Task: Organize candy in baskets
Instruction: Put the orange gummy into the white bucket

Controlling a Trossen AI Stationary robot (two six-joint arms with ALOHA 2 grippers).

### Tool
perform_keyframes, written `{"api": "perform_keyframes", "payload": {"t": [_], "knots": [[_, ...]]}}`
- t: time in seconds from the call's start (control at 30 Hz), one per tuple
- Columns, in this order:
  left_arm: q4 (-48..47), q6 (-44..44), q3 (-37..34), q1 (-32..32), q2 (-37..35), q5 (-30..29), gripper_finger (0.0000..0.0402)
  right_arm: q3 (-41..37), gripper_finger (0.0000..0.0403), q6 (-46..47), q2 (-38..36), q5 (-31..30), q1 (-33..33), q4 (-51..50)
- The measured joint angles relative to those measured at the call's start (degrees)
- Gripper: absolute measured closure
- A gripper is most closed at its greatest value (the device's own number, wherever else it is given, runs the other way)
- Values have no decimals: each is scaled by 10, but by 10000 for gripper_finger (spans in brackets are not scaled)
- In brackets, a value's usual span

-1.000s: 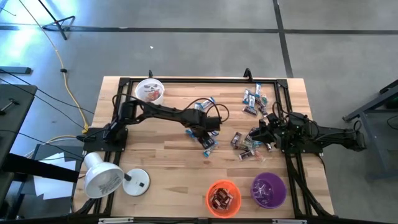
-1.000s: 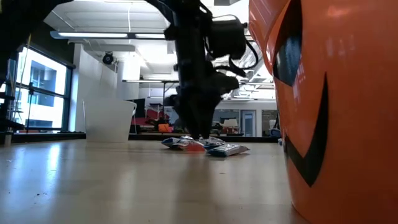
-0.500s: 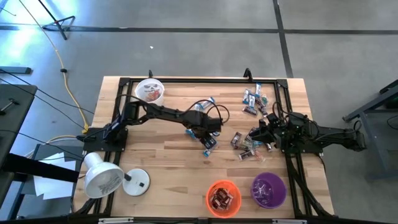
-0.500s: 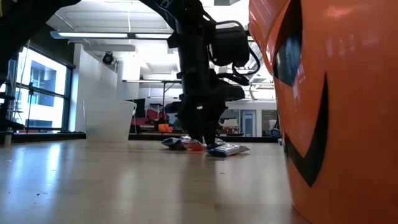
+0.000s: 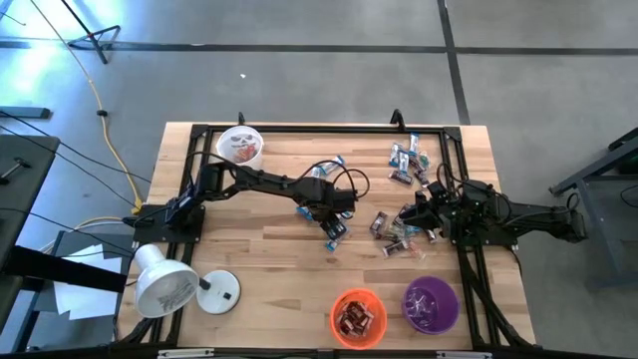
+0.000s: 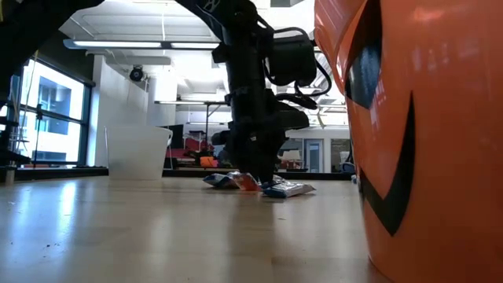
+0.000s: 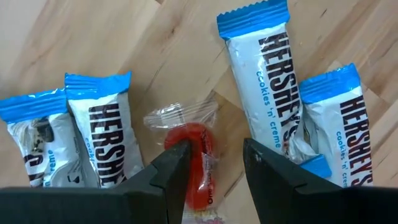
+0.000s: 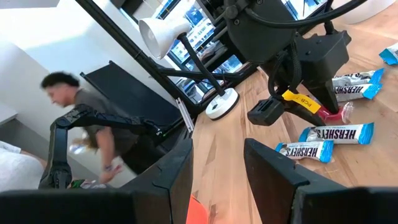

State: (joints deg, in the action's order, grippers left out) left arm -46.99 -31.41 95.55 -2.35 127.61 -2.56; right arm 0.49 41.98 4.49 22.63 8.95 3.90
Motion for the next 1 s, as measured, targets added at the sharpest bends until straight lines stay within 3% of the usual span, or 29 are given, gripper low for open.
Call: {"api": "perform_keyframes", "payload": {"t": [0.17,0.5,1.0], "knots": [[1,2,0,0,0,1,286,0,265,0,0,0,0,0],[1,-14,0,0,1,2,394,0,265,0,0,0,0,0],[-34,-14,-3,1,-57,4,401,0,265,0,0,0,0,0]]}}
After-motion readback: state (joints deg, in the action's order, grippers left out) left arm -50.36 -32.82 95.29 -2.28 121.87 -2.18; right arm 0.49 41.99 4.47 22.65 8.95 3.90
